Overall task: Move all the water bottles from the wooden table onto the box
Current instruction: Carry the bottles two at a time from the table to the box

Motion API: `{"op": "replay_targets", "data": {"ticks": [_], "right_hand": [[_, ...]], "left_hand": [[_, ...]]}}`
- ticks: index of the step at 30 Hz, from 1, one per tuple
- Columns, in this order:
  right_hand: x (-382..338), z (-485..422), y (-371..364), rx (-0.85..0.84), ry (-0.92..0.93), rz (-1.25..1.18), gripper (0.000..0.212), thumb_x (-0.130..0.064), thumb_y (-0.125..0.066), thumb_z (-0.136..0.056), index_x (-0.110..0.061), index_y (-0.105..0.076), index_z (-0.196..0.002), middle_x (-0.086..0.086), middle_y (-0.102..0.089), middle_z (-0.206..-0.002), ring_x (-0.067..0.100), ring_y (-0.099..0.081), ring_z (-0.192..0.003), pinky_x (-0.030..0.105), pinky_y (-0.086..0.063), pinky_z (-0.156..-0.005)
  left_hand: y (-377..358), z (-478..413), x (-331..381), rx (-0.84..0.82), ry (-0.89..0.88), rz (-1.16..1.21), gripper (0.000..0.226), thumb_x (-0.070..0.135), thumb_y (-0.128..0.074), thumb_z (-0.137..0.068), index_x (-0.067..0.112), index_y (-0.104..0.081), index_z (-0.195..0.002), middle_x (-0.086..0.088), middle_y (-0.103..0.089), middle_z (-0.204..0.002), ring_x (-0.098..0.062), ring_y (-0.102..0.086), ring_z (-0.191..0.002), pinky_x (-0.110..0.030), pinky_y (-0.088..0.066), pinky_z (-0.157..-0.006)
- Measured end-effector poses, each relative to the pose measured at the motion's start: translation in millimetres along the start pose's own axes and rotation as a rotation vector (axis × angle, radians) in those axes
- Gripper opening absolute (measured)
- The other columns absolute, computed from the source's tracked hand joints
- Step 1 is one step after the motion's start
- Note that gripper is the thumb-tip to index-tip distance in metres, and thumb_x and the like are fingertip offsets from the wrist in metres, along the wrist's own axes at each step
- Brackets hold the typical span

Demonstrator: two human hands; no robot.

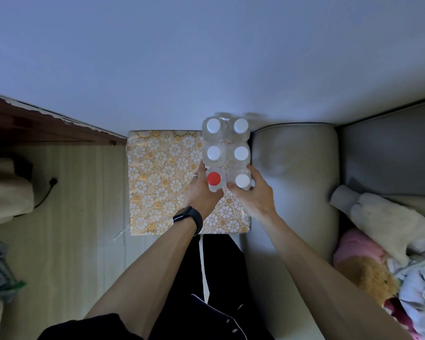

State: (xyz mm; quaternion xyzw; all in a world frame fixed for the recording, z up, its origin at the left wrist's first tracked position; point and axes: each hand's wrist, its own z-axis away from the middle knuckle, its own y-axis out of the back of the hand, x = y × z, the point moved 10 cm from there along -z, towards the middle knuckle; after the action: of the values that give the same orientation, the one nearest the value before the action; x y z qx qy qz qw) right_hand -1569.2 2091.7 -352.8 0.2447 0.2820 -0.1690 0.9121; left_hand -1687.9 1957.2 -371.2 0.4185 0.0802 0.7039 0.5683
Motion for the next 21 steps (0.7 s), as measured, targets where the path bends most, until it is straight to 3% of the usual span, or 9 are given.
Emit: {"op": "replay_targets", "data": {"ticks": [2,5,10,13,16,19,21], "right_hand": [[1.3,0.6,-3.9,0.011,0.012,-0.044,0.065,-0.031,-0.081,-0.082,-0.03,-0.052,-0.14,-0.007,-0.067,-0.117,-0.013,-0.063,-0.082,0.003,-0.044,-0.054],[5.2,-2.3,-6.6,0.013,0.018,-0.048,0.072,-0.04,-0.081,-0.08,-0.034,-0.048,-0.144,-0.007,-0.065,-0.126,0.007,-0.065,-0.105,0.005,-0.045,-0.06],[9.1,-4.3,-3.9,-0.016,0.007,-0.029,0.069,-0.037,-0.08,-0.082,-0.033,-0.048,-0.142,-0.01,-0.066,-0.117,-0.003,-0.065,-0.092,0.005,-0.047,-0.059],[7.5,-5.5,-4.0,-0.061,0.001,0.007,0.074,-0.038,-0.082,-0.077,-0.033,-0.047,-0.142,-0.011,-0.065,-0.12,0.007,-0.065,-0.104,0.01,-0.046,-0.072],[3.5,-4.8,-2.5,-0.1,0.011,0.066,0.085,-0.038,-0.086,-0.072,-0.031,-0.044,-0.145,-0.013,-0.061,-0.128,0.01,-0.061,-0.114,0.022,-0.052,-0.087],[2.2,5.3,5.4,-0.099,0.033,0.132,0.086,-0.031,-0.085,-0.074,-0.027,-0.04,-0.147,-0.013,-0.056,-0.128,0.014,-0.059,-0.121,0.037,-0.052,-0.102],[0.9,19.0,10.3,-0.112,0.039,0.177,0.086,-0.03,-0.084,-0.078,-0.022,-0.037,-0.15,-0.006,-0.055,-0.136,0.017,-0.06,-0.119,0.032,-0.049,-0.101]], "left_hand": [[0.9,-0.3,-1.9,0.009,0.0,-0.008,0.09,0.027,-0.072,-0.08,0.028,-0.021,-0.154,-0.008,-0.065,-0.111,-0.03,-0.064,-0.097,-0.043,-0.054,-0.078],[1.4,-0.7,-1.5,0.032,-0.013,-0.016,0.091,0.028,-0.073,-0.077,0.03,-0.023,-0.153,-0.006,-0.066,-0.109,-0.029,-0.063,-0.096,-0.04,-0.053,-0.077],[1.8,4.0,1.0,0.048,0.007,-0.037,0.092,0.035,-0.071,-0.079,0.032,-0.018,-0.154,-0.007,-0.063,-0.119,-0.032,-0.063,-0.103,-0.051,-0.055,-0.084],[2.8,4.8,0.9,0.023,0.047,0.03,0.089,0.038,-0.074,-0.079,0.031,-0.023,-0.151,-0.006,-0.063,-0.119,-0.03,-0.063,-0.103,-0.048,-0.055,-0.084],[3.7,6.6,1.9,-0.033,0.05,0.101,0.099,0.043,-0.076,-0.065,0.034,-0.024,-0.149,-0.005,-0.064,-0.117,-0.03,-0.063,-0.103,-0.052,-0.056,-0.083],[10.9,15.3,6.2,-0.081,0.059,0.079,0.104,0.028,-0.075,-0.069,0.034,-0.017,-0.155,-0.008,-0.059,-0.127,-0.032,-0.06,-0.111,-0.05,-0.053,-0.093],[20.3,27.0,7.3,-0.088,0.088,0.069,0.101,0.015,-0.073,-0.077,0.028,-0.013,-0.158,-0.01,-0.054,-0.138,-0.032,-0.056,-0.12,-0.042,-0.048,-0.098]]}}
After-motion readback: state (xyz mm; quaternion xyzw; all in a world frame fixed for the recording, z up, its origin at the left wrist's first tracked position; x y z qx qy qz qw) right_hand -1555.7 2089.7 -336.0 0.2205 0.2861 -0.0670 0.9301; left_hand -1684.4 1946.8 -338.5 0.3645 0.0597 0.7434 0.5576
